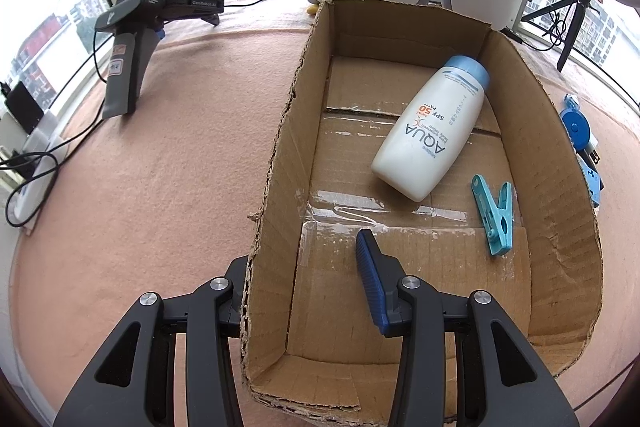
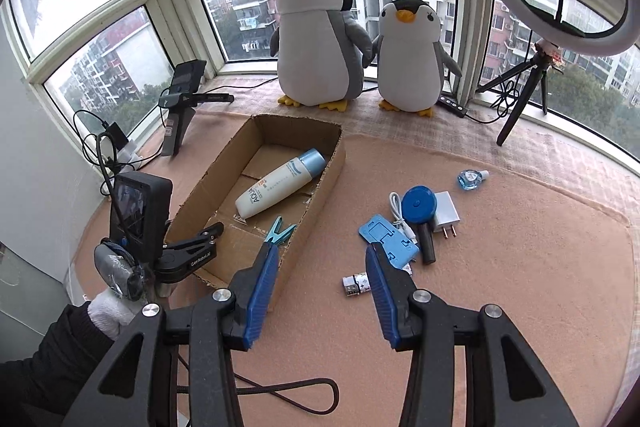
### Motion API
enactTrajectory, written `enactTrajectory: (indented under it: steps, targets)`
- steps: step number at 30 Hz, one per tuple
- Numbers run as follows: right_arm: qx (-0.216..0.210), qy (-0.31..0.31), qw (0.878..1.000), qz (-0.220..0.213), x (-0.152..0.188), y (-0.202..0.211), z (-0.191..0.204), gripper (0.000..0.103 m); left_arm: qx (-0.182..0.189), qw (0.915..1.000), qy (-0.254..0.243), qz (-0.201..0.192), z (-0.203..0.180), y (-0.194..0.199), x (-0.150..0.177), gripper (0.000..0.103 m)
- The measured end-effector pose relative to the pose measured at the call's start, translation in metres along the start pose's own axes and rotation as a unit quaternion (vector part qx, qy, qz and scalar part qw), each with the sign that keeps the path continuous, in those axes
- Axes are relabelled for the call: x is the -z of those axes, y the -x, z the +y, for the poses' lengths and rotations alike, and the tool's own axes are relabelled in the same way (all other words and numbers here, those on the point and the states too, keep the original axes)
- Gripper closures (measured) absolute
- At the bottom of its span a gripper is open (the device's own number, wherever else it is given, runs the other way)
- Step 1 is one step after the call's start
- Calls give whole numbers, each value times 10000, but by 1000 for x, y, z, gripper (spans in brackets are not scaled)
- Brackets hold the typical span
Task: Organize rigid objects
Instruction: 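Move the right tool toward the patterned lighter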
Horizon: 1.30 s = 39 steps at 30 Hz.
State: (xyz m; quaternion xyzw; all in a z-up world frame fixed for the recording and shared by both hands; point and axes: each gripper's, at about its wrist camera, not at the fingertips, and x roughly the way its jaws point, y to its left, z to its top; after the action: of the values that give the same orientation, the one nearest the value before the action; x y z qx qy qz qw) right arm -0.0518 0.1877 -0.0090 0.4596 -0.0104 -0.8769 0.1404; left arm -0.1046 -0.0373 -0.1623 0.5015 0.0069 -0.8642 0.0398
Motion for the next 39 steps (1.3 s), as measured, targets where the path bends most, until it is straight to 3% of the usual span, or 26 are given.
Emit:
enactTrajectory:
  steps: [5, 11, 24, 31, 39]
  targets:
    - [115, -106, 9999, -32, 11, 23, -7, 61, -10, 10000, -65, -6, 0, 1, 3, 62]
    - [136, -199, 9997, -17, 25, 17, -12, 61, -37, 9999, -118, -36, -1, 3, 7, 62]
    - [12, 87, 9996, 272, 21, -59, -34, 61, -3, 10000, -64, -16, 0, 2, 5, 62]
    - [-38, 257, 9975, 652, 19, -102, -47, 61, 11, 10000, 12, 15, 1, 2, 5, 62]
    - [135, -716, 9890, 1287, 35, -143, -68, 61, -46, 10000, 39, 5, 0, 3, 7, 62]
